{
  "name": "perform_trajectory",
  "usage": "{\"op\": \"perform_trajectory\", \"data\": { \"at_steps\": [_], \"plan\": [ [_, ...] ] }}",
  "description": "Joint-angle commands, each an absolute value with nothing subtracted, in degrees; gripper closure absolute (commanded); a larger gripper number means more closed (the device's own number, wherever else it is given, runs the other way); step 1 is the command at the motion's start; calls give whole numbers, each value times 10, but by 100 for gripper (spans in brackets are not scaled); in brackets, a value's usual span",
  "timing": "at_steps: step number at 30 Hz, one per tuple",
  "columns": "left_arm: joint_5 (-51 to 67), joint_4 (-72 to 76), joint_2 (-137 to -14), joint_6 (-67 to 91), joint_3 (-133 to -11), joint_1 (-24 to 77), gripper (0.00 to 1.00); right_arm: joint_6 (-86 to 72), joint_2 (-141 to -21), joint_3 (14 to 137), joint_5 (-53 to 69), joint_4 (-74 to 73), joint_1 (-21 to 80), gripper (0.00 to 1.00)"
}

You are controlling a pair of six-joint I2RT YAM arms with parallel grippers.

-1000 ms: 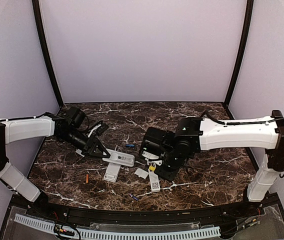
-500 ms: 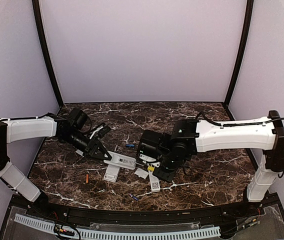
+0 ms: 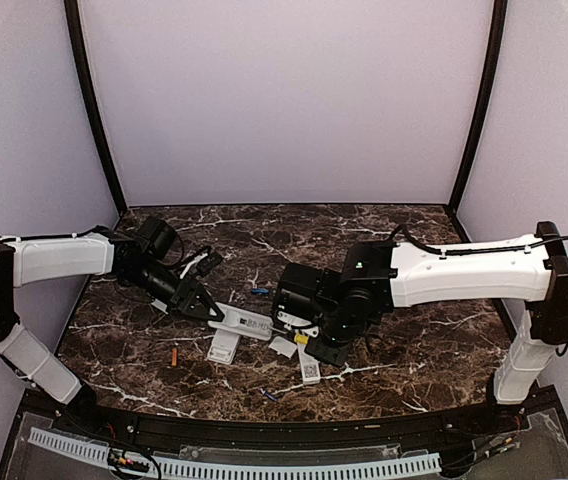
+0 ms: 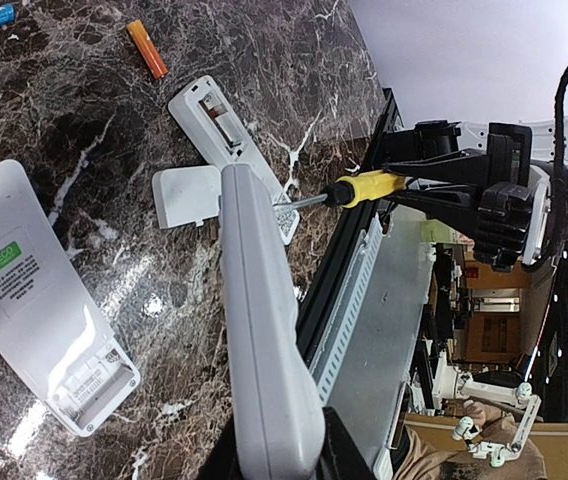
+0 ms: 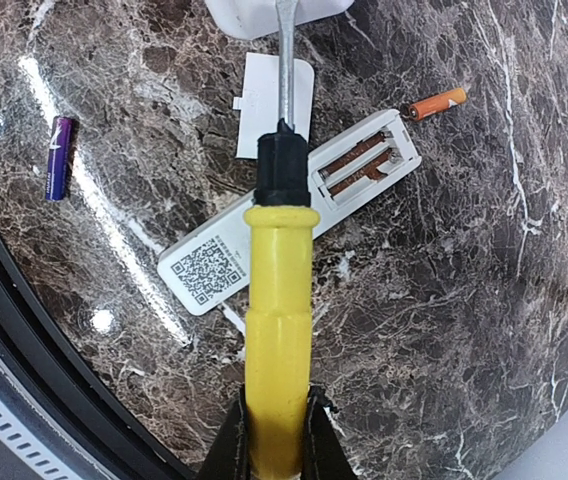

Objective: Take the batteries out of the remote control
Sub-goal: Remove the battery cover from the remote control.

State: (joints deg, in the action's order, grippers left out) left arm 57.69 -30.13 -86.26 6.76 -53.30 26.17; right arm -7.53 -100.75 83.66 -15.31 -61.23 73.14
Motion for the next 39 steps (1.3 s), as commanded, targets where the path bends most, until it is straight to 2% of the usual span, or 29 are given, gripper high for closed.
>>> {"op": "perform_trajectory", "data": {
  "at_steps": [1,14,39],
  "plan": [
    [602,-310,-864,57,-546,270,100,-78,-1010,839,-168,-587,738,100],
    [578,-316,-865,56,-549,270,100,-82,-964,812,-103,-528,738,100],
    [428,-318,-839,73,-559,255,100,-122,-926,802,-116,-530,730,100]
  ]
}}
